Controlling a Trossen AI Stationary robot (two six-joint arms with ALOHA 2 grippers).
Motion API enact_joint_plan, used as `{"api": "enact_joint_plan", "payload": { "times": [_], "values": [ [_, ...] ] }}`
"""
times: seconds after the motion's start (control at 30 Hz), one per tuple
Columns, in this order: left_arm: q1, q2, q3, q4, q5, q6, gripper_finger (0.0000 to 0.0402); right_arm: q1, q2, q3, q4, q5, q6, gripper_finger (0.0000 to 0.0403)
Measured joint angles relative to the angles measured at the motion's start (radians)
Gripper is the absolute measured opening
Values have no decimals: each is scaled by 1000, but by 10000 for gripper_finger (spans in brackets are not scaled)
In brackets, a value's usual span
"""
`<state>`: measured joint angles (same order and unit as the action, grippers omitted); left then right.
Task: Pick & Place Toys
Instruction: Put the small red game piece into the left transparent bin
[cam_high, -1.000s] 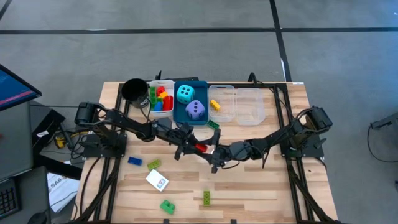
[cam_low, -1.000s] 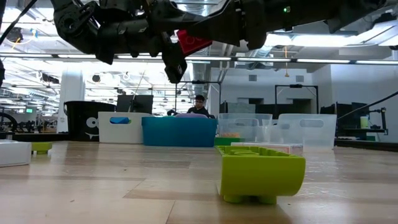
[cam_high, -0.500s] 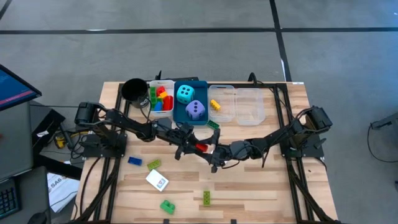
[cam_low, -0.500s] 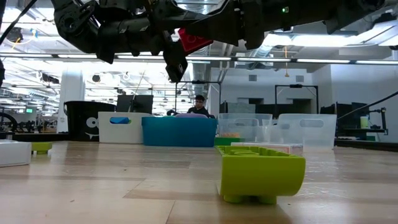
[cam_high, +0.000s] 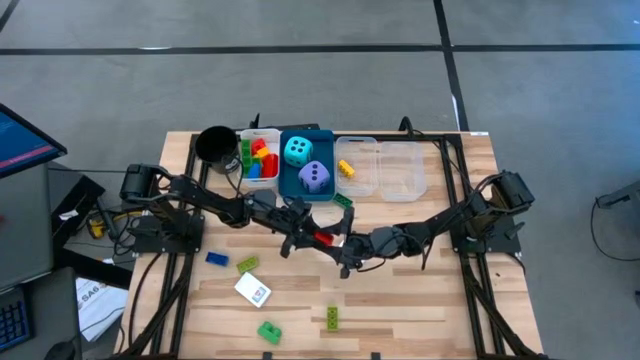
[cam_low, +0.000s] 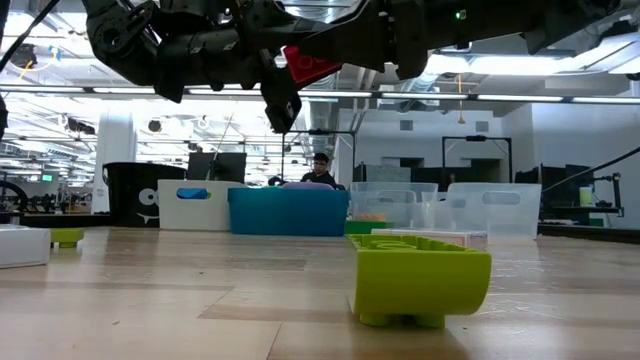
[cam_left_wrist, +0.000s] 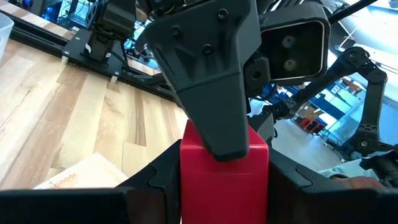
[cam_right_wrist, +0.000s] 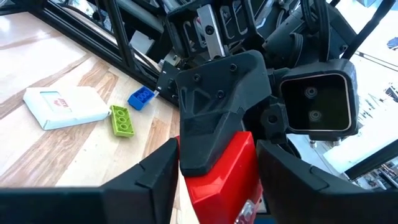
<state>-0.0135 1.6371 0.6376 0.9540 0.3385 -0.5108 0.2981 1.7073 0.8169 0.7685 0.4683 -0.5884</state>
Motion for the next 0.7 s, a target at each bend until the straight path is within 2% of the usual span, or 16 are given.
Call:
{"api": "enact_joint_plan", "payload": {
  "times": [0.5, 0.7],
  "values": [
    [1, 0, 0, -6, -18, 18, 167, 0, 1, 1, 2, 4, 20, 177],
    [17, 0, 2, 1, -17, 18, 197, -1, 1, 2, 6, 8, 29, 173]
  ]
}}
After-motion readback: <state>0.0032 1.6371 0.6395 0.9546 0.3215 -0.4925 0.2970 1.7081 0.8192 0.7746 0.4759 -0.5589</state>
